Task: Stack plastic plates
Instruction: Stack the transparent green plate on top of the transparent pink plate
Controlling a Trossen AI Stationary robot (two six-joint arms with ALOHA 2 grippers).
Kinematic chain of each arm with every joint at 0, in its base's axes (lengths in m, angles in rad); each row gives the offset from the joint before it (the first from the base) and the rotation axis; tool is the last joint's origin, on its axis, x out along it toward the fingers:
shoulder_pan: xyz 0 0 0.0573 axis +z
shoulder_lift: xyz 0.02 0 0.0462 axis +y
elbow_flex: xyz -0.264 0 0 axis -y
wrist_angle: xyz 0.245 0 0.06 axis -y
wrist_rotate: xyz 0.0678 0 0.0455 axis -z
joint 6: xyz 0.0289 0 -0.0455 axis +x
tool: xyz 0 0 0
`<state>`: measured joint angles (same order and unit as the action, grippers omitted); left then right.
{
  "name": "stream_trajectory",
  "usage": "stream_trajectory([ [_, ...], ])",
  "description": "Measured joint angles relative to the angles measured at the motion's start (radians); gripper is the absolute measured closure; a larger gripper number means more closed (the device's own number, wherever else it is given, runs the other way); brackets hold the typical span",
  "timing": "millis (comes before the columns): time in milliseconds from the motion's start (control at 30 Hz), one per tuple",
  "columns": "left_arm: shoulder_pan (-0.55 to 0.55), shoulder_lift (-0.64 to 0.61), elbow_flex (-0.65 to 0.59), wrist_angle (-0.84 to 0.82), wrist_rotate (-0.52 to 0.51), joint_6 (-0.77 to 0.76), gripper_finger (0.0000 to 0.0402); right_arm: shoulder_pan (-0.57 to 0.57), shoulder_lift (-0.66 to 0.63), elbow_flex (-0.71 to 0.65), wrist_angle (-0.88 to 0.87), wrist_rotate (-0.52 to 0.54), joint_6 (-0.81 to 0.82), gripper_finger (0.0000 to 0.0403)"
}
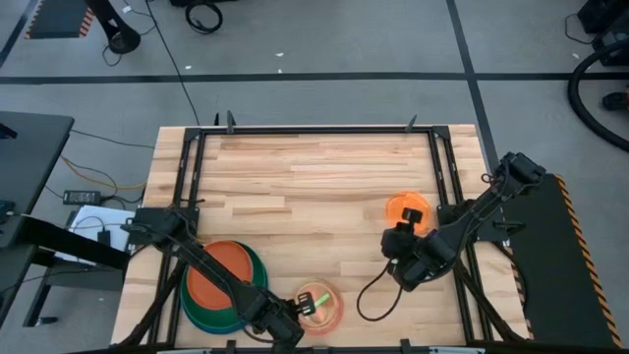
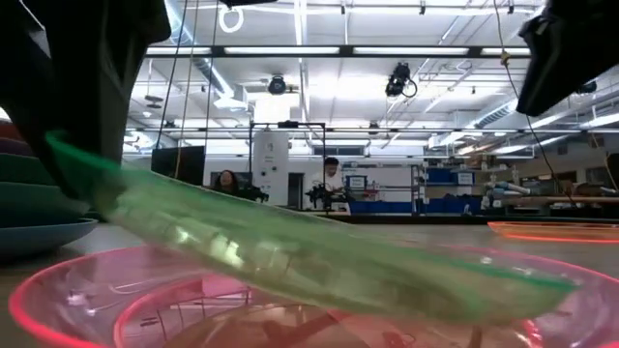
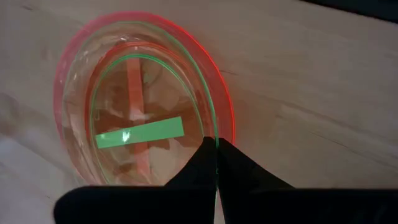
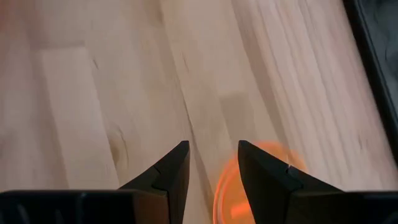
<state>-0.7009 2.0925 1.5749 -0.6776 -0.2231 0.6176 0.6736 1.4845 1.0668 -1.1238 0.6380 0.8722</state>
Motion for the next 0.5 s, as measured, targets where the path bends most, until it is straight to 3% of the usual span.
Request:
stream_trajectory([
  [333, 0.076, 0.004, 0.000, 0.002, 0.014, -0.060, 0.0363, 0.050, 0.000, -0.002, -0.089, -0.039, 0.231, 0.0254],
  [500, 0.129, 0.004, 0.000, 0.004, 0.084, -0.112, 0.0362, 0.021, 0.000, -0.044, -0.182, -0.160, 0.410, 0.0238],
])
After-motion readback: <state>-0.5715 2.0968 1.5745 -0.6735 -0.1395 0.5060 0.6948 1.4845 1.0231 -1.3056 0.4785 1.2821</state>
